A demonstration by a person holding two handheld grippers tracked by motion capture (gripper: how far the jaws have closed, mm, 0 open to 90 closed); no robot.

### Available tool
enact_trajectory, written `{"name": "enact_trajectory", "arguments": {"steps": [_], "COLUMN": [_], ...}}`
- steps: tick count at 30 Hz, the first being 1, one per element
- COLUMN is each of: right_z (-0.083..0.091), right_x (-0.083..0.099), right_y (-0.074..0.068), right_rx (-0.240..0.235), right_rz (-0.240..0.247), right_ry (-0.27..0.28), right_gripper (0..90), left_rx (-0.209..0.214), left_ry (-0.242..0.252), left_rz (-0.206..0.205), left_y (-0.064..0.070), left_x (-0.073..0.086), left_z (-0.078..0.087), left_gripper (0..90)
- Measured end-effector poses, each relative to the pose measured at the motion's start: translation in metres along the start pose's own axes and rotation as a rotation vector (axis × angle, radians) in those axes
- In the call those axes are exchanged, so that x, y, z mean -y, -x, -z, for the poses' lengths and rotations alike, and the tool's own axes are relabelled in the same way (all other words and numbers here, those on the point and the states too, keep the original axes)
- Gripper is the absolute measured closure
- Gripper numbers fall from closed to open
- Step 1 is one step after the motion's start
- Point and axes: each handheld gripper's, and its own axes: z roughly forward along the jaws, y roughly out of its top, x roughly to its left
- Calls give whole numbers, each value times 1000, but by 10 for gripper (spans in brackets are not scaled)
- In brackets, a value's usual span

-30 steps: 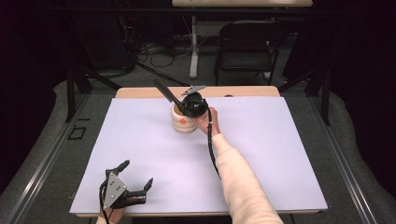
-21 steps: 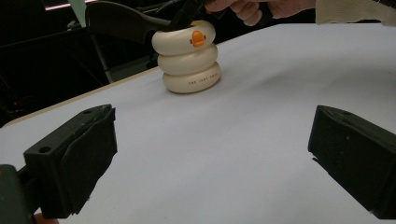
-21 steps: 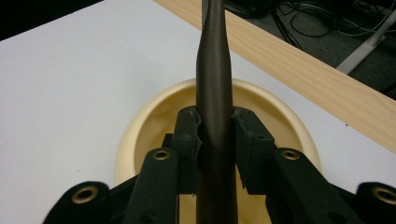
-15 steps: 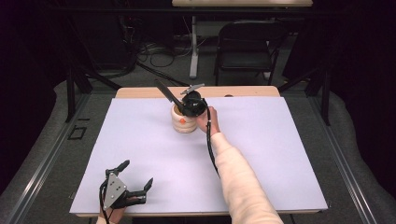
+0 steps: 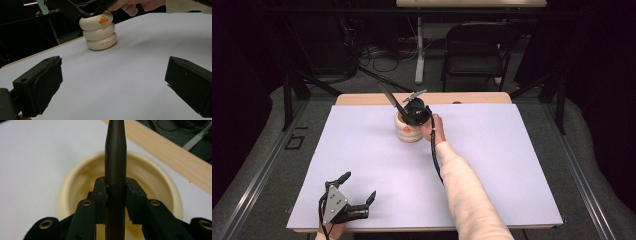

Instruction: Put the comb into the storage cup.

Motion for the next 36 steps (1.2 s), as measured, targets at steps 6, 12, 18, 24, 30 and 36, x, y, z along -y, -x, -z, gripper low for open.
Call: {"name": "enact_trajectory", "arguments": {"steps": [6, 12, 18, 24, 30, 36], "right_z": [-1, 5, 19, 32, 45, 62], "right_x": [3, 0, -2, -5, -3, 6], "right_y": [5, 4, 6, 7, 13, 20], "right_rx": [1, -1, 6, 10, 5, -19], "right_rz": [-2, -12, -22, -21, -37, -51], "right_ry": [-20, -27, -15, 3, 6, 16], "right_gripper": [710, 581, 470, 393, 299, 220], "left_rx": [-1, -3, -2, 0, 1, -1], "left_ry": [-3, -1, -4, -2, -5, -6], "left_rz": [0, -2, -3, -5, -6, -5], "left_y": [-1, -1, 0, 0, 0, 1], "left_x": [1, 0, 0, 0, 0, 0], "left_z": [0, 1, 0, -1, -1, 0], "left_gripper": [12, 12, 12, 12, 12, 12]}}
